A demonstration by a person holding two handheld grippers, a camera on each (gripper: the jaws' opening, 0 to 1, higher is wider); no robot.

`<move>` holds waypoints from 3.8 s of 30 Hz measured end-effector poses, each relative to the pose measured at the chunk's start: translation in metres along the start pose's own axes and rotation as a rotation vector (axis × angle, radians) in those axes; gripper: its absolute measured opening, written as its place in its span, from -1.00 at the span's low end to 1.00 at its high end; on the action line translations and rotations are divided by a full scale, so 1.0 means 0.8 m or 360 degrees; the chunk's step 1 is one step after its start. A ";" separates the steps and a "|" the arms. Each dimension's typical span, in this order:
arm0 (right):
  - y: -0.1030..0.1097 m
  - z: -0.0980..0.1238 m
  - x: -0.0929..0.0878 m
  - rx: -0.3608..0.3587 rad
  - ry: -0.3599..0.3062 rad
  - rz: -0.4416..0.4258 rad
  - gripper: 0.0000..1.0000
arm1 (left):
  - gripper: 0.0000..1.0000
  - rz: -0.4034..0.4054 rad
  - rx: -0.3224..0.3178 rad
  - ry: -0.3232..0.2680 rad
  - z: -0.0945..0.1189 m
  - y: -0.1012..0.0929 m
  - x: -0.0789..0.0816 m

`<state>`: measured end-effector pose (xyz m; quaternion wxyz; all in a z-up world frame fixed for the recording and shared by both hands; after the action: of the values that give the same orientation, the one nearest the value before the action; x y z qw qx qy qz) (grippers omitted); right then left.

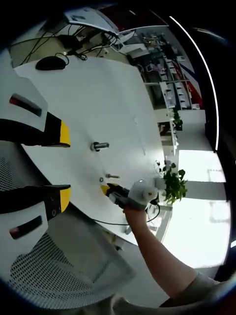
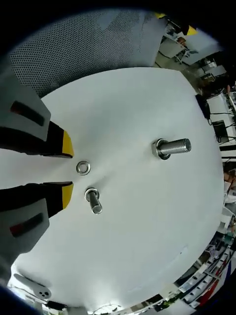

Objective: Place the washer onto the threaded stud by aligning its center hole with the stud, sliding it down to the base, and recovering from edge contact or off-axis alignment until the washer reaches the visible bottom stop.

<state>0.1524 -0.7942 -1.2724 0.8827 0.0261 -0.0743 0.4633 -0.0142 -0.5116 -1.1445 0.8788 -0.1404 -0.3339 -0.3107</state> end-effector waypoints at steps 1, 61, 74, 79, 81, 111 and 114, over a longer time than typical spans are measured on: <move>0.001 -0.003 0.001 -0.0001 0.0000 0.0000 -0.57 | -0.43 0.0001 0.0001 0.0000 0.000 0.000 0.000; 0.013 -0.011 0.048 -0.0081 0.0295 0.0483 -0.73 | -0.43 0.0001 -0.0004 0.0016 -0.001 0.000 -0.001; -0.007 0.007 0.020 -0.0006 0.0127 0.0203 -0.74 | -0.43 -0.0009 -0.0018 0.0023 -0.002 -0.001 -0.001; -0.022 0.017 0.012 -0.0031 0.0120 0.0144 -0.73 | -0.43 -0.0010 -0.0017 0.0027 -0.002 -0.001 -0.001; -0.027 0.023 0.011 -0.0027 0.0091 0.0100 -0.73 | -0.43 -0.0011 -0.0020 0.0027 -0.002 -0.001 -0.001; -0.034 0.059 0.033 -0.0129 -0.0093 0.0252 -0.73 | -0.43 -0.0011 -0.0024 0.0056 -0.003 -0.001 -0.003; -0.039 0.058 0.041 -0.0112 -0.0095 0.0229 -0.72 | -0.43 -0.0008 -0.0021 0.0058 -0.004 -0.001 -0.003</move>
<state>0.1919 -0.7906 -1.2210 0.8449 0.0037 -0.1185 0.5217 -0.0144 -0.5124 -1.1481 0.8831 -0.1396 -0.3161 -0.3175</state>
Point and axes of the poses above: the point that each gripper's makers call its tool centre point, and the gripper's own axes: z roughly backward along the fingers, y roughly to its left, x roughly out of its top, the point moved 10 cm from there along z, roughly backward along the fingers, and after that the axes turned 11 degrees about y, right-handed, at the moved point
